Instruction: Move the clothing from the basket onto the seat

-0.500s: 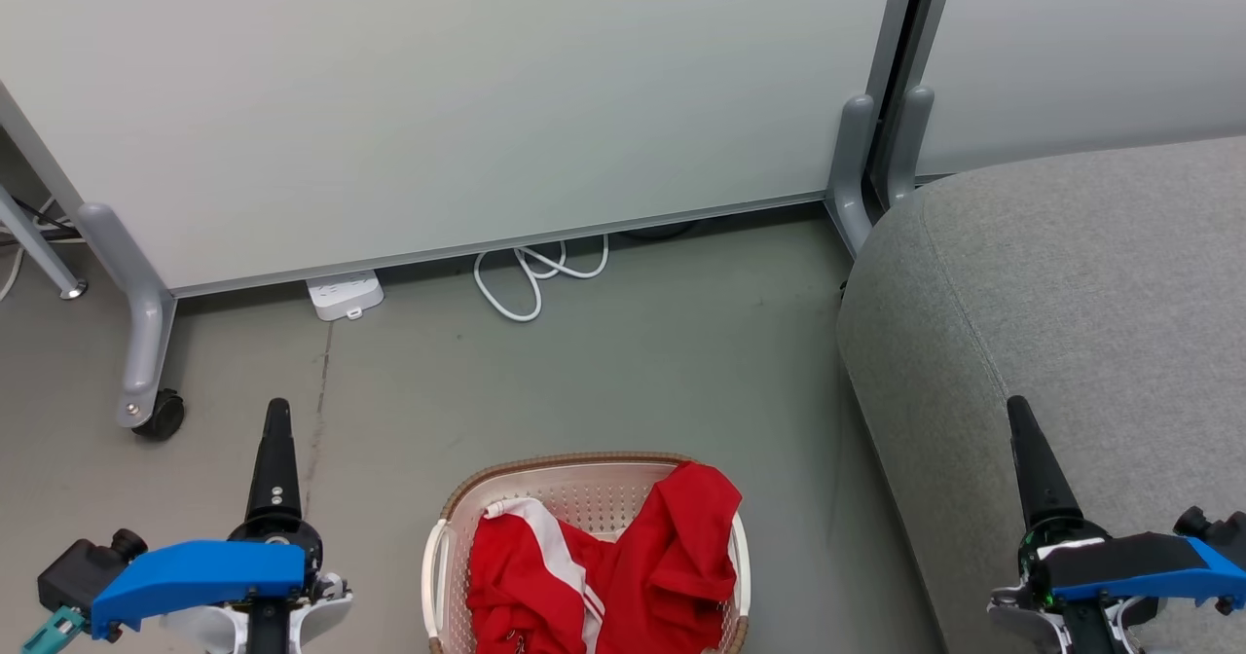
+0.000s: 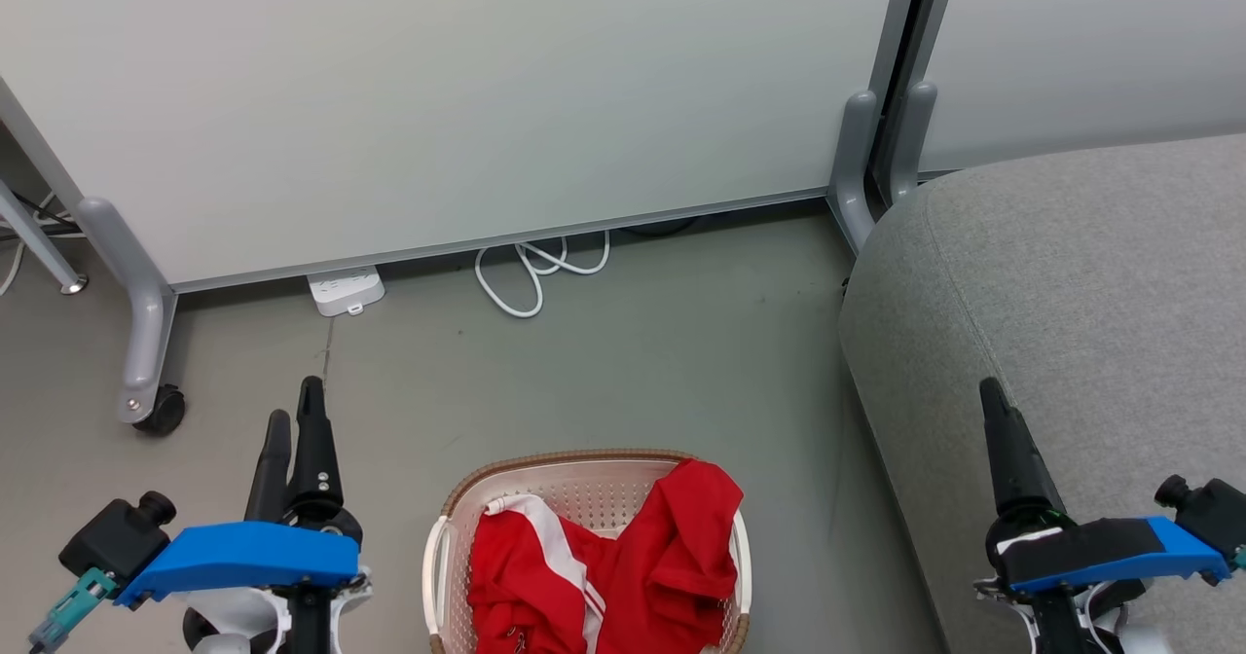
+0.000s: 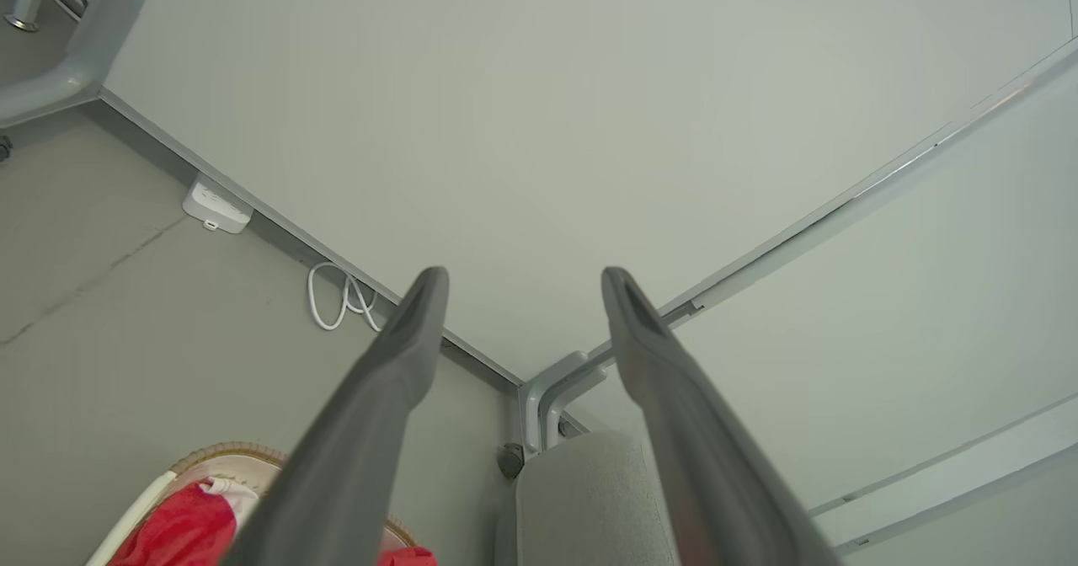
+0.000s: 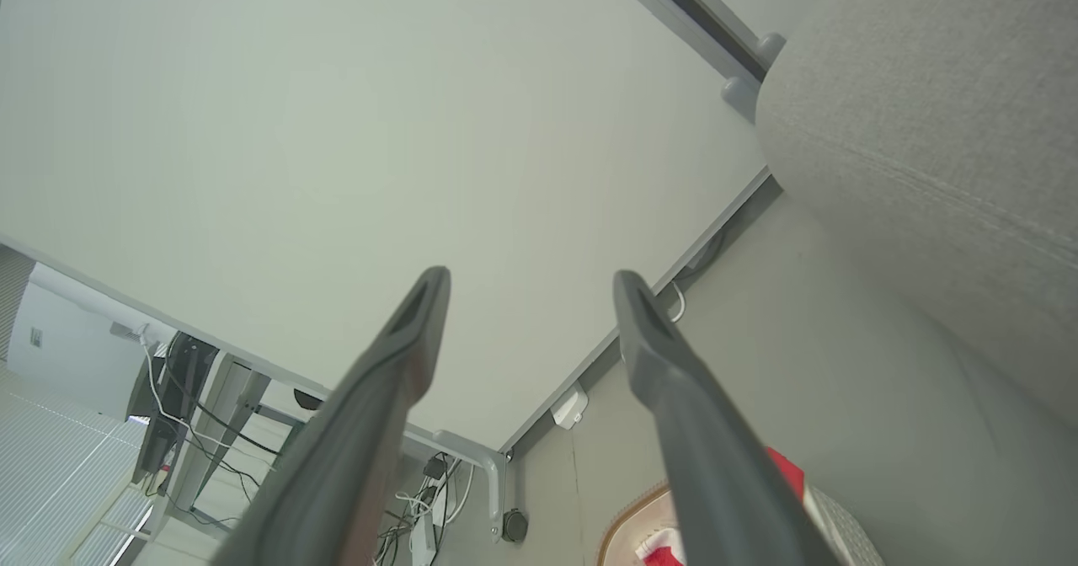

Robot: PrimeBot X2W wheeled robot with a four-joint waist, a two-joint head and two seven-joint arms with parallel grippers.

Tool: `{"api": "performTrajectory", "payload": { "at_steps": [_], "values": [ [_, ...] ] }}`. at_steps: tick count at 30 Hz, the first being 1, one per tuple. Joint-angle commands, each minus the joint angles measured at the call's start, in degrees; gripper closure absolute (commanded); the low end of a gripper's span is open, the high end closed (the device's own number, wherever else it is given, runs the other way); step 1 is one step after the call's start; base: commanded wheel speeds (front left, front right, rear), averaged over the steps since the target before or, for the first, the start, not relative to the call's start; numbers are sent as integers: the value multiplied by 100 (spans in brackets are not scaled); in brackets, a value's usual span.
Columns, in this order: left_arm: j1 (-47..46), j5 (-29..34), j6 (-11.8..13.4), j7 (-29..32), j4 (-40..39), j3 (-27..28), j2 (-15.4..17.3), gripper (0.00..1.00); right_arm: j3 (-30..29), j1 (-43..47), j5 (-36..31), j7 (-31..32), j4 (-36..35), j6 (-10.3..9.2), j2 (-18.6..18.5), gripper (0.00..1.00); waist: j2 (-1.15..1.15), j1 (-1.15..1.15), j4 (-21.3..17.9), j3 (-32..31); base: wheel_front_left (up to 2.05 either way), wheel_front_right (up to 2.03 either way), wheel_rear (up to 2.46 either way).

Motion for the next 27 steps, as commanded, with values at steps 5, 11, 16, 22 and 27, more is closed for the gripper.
{"api": "performTrajectory", "payload": {
  "at_steps": [5,11,16,22,27],
  "values": [
    [-181,696,67,-144,-124,-134,53,0,80,-187,-574,-145,-93,8,-42,0,0,0,10,7,0,0,0],
    [-203,1144,96,-232,-125,-232,55,0,145,-201,-933,-233,-86,9,-45,0,0,0,23,14,0,0,0],
    [-214,1541,116,-320,-118,-312,57,0,178,-208,-1252,-320,-65,10,-47,0,0,0,35,15,0,0,0],
    [-220,2004,131,-418,-88,-383,59,0,221,-215,-1626,-417,-36,10,-50,0,0,0,46,15,0,0,0],
    [-229,2368,143,-492,-68,-457,60,0,250,-229,-1924,-495,5,11,-53,0,0,0,55,12,0,0,0]
  ]
}}
